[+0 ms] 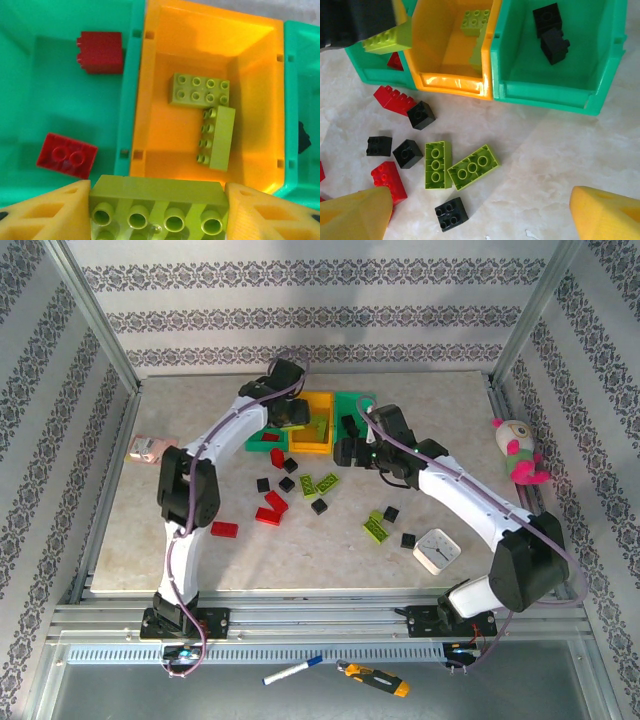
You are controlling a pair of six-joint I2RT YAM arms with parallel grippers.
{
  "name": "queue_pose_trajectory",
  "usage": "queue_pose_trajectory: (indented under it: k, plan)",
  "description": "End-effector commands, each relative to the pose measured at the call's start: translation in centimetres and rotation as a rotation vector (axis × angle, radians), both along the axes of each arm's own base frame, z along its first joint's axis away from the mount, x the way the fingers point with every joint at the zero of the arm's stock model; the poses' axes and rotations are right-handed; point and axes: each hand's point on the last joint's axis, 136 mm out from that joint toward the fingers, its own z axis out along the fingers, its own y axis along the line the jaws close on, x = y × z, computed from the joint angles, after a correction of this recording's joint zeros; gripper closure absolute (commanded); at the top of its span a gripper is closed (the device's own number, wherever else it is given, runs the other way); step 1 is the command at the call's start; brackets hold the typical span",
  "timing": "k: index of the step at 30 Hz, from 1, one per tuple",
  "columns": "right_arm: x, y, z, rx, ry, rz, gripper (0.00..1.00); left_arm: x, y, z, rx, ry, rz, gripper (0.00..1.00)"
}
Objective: Sort the legos into containers by color
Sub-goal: Place the lego in the container, then pick up the lego from the middle-right of the table.
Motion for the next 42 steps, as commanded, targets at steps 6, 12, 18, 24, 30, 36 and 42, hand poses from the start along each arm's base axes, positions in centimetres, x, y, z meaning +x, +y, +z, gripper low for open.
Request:
queue_pose_trajectory:
  k: [6, 12, 18, 24, 30, 36, 42]
  plan:
    - [0.1, -1.9, 0.9, -0.011, -0.023, -0.061, 0.09, 3.0, -2.5, -0.7, 0.012, 0.01, -0.092, 0.37]
    - [0.5, -1.5, 1.0, 0.016, -0.004, -0.048, 0.08, 3.4, -3.0, -0.3, -0.01, 0.0, -0.106, 0.12]
    - [0.1, -2.5, -0.5, 0.003, 0.052, -0.135, 0.08, 2.2, -3.1, 2.8, -0.005, -0.041, -0.188, 0.01]
    - [-1.6, -6.1, -3.7, -0.03, 0.161, -0.341, 0.09, -1.2, -3.5, 5.7, -0.03, -0.17, -0.346, 0.01]
    - [-4.8, -8.8, -8.0, -0.105, 0.344, -0.464, 0.09, -8.0, -4.4, 6.0, -0.057, -0.329, -0.593, 0.01]
    - [-7.3, -9.4, -11.7, -0.117, 0.505, -0.481, 0.12, -14.7, -7.7, 4.7, -0.029, -0.384, -0.86, 0.01]
    - [-8.4, -9.7, -14.5, -0.135, 0.608, -0.486, 0.21, -19.9, -11.6, 3.6, -0.088, -0.414, -1.093, 0.01]
